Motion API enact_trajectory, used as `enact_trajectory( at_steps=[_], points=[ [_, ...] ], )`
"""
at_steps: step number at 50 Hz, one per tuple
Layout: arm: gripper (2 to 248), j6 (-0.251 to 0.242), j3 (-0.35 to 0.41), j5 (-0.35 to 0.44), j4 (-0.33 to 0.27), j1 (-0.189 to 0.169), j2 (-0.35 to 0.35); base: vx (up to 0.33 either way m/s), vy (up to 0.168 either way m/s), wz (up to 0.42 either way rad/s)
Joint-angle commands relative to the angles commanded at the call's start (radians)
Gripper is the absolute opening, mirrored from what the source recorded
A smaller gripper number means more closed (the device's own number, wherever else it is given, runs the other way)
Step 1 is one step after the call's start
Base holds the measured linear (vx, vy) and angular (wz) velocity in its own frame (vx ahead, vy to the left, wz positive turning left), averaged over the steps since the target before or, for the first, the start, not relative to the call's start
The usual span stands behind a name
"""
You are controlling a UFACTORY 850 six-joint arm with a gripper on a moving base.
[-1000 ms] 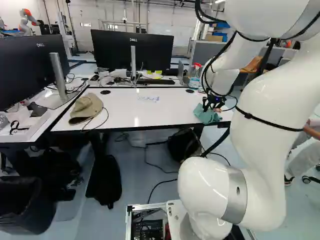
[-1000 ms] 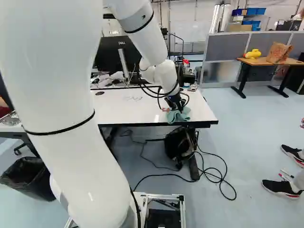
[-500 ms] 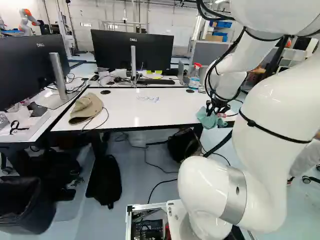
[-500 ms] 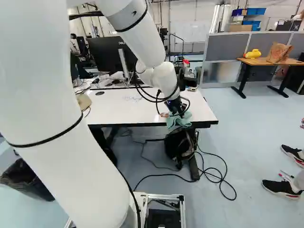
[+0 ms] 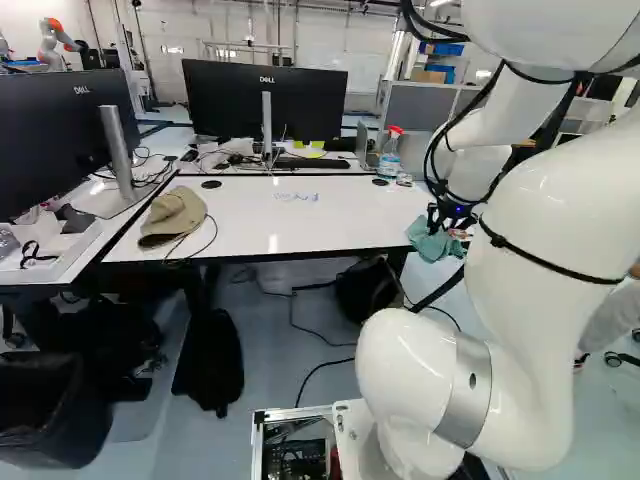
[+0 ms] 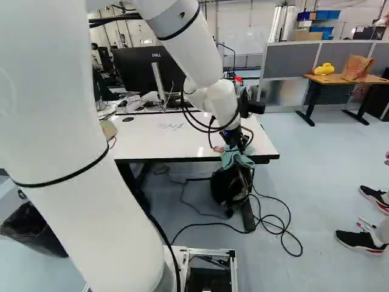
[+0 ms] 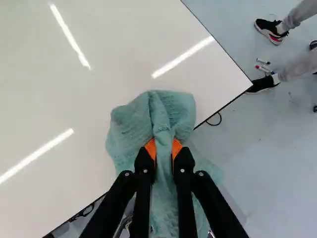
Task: Clean the table with the green towel
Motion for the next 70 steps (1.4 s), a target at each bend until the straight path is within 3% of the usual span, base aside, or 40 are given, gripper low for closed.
enact_trajectory(
  at_steps=[7, 21, 70],
  points=[
    [53, 0.0, -0.028, 0.0, 0.0, -0.012, -0.025, 0.0, 0.0, 0.0],
    [53, 0.0, -0.022, 0.0, 0.0, -0.006, -0.005, 0.0, 0.0, 0.0],
    [53, 0.0, 0.068, 0.0, 0.0, 0.169, 0.133, 0.0, 0.0, 0.0]
  ],
)
